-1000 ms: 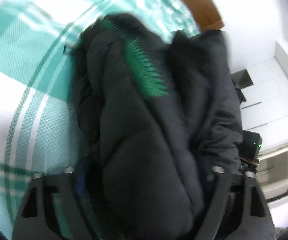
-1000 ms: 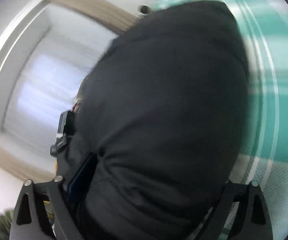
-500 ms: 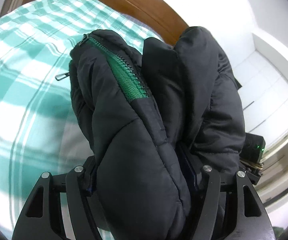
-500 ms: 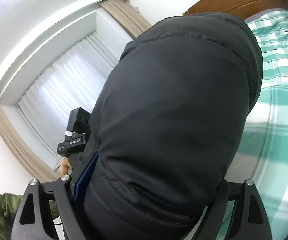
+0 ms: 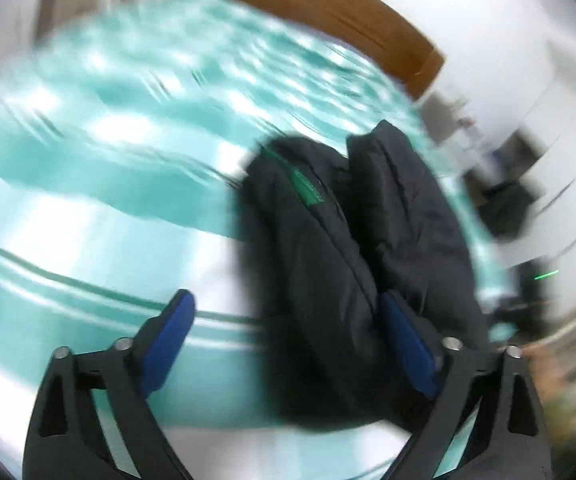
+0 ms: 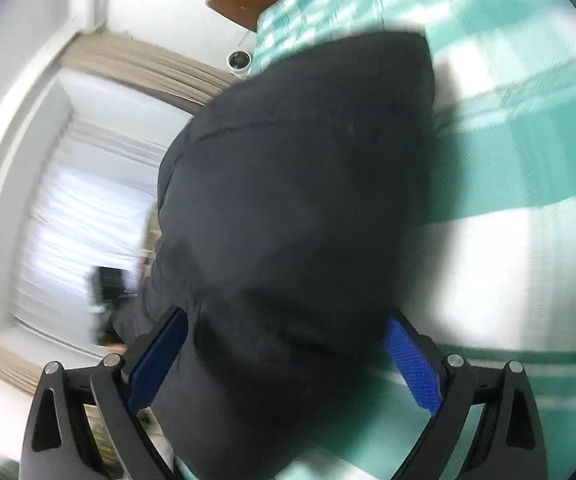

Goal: Fold large clothes

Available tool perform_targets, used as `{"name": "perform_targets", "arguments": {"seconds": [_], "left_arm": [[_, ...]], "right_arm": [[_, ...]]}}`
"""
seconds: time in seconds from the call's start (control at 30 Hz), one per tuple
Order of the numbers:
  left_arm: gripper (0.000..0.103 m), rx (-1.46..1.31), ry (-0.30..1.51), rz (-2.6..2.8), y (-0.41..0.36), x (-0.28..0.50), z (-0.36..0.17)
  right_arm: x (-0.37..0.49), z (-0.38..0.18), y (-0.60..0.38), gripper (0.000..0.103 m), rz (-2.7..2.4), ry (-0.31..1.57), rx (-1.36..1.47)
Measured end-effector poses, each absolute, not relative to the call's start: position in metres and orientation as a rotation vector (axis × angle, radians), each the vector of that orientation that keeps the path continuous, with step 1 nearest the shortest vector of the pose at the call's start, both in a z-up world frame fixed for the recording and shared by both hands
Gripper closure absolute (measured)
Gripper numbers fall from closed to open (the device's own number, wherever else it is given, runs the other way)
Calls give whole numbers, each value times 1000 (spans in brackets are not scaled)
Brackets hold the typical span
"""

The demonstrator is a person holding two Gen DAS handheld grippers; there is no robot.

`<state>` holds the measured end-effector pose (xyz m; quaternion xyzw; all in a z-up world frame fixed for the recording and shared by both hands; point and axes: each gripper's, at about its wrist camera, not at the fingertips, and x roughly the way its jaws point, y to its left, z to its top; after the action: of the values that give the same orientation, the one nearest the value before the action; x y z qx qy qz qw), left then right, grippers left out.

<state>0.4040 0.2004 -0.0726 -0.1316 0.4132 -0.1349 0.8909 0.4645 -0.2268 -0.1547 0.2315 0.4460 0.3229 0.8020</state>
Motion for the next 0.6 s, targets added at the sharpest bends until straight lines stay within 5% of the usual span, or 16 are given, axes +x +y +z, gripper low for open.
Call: {"name": "perform_targets", "arguments": {"seconds": [0.23, 0.6], "left_arm": [[1, 91, 585, 76, 143, 302, -19], [1, 109, 538, 103, 94, 236, 27]], "right_arm": [[338, -69, -181, 4, 471, 678, 29], [275, -39, -166, 4, 261, 553, -62]]}}
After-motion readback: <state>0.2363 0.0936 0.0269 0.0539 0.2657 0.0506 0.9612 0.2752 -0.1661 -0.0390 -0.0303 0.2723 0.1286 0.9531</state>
